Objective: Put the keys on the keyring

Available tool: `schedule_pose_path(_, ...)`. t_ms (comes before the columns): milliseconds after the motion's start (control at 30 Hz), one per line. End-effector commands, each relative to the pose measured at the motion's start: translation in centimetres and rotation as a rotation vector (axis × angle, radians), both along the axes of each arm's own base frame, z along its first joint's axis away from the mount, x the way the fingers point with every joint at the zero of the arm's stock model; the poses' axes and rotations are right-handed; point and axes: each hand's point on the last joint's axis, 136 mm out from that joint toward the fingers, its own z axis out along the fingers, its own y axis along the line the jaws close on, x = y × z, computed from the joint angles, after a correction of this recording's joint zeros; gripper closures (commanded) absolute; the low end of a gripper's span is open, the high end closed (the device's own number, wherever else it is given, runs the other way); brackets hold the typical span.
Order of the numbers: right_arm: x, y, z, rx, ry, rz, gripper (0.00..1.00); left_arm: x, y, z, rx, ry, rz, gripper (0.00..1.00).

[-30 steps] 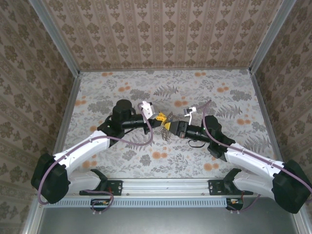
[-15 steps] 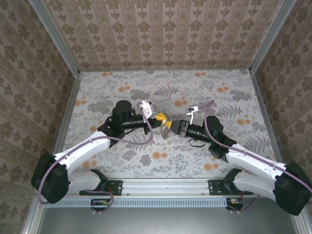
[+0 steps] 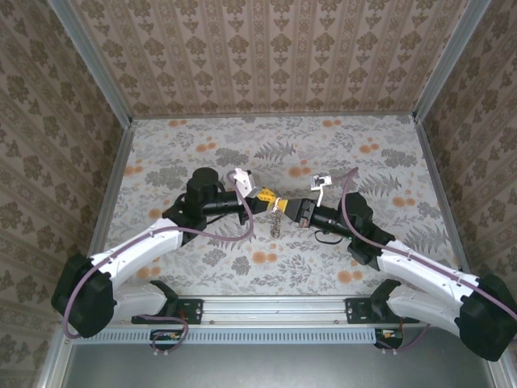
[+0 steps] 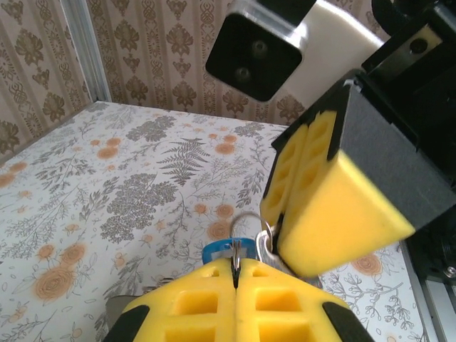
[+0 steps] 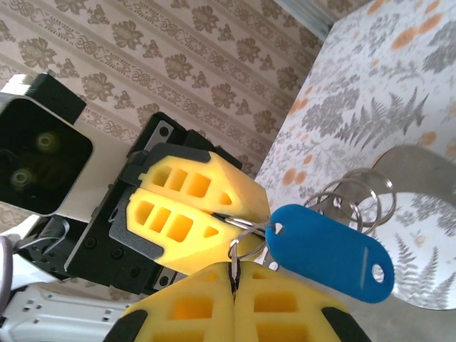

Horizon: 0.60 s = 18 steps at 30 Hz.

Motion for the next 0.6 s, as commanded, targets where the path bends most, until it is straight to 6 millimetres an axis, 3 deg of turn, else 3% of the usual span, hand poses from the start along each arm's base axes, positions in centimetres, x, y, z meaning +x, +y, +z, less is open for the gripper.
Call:
schedule_pose_path(0,0.4,-0.9,1.9,-0.049,-0.131,-0.055,0.99,-0.8,-0.1,1.2,-0.044,-0.002,-0.037,1.0)
schedule_pose_path(333,0.1,-0.8,1.7,-0.234,-0.196,-0.01,1.0,-1.2,-0.2,1.0,-0.028,0.013,-0.069,1.0)
schedule_pose_path(567,-0.9,0.2,3.9,-0.226,-0.176,0.081,1.0,-1.1,-0.1,0.2,0.025,-0.009,-0.072,1.0)
